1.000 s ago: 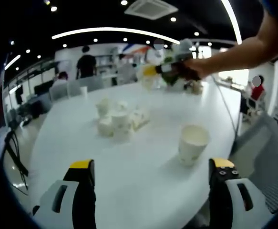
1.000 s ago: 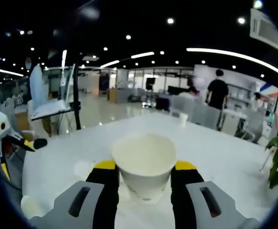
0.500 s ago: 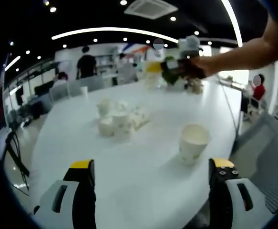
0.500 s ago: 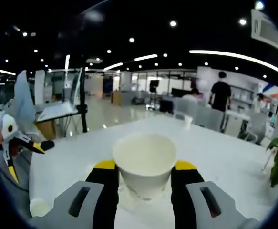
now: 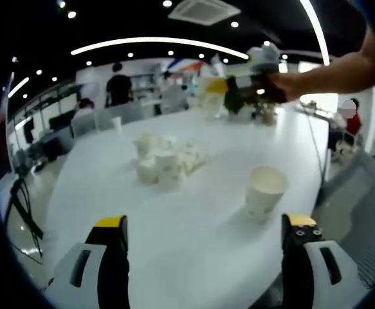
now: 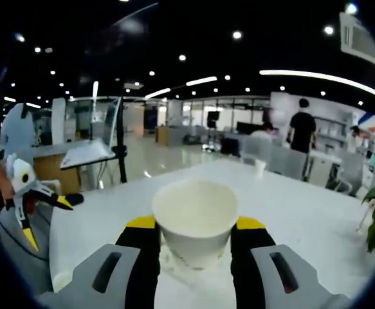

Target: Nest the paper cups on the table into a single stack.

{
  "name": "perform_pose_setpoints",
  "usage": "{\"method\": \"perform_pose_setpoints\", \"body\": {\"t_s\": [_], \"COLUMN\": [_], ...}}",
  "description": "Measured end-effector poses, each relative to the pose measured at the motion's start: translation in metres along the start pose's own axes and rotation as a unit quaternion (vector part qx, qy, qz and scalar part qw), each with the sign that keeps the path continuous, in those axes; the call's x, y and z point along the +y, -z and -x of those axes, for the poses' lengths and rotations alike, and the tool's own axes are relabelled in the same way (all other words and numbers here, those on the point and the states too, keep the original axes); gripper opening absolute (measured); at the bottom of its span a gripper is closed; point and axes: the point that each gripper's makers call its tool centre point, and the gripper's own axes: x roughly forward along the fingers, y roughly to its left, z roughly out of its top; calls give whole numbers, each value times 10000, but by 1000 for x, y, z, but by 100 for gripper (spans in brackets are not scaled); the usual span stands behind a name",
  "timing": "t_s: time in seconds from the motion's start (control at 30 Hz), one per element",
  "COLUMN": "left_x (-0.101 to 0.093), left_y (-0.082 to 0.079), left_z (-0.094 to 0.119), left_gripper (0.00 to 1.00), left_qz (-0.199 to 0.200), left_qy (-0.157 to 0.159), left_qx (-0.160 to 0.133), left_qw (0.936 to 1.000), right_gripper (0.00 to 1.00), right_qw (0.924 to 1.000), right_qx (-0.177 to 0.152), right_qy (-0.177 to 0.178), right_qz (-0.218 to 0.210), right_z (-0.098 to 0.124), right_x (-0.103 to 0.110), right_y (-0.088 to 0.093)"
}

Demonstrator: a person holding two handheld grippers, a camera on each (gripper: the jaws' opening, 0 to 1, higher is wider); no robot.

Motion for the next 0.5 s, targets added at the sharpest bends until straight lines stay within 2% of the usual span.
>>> {"method": "perform_pose_setpoints", "body": {"t_s": [0.5], "left_x": [2], "left_y": [-1], "left_z": [1], "left_gripper": [98], "left_qz": [27], "left_qy": [-21], "left_qx": [-51], "left_qw": [10000], "right_gripper": [40], "right_qw": [9996], "right_qx": [-116], "right_qy": [-267], "right_qz": [57], "right_z": [15], "right_x": [33], "right_y": [-9]}}
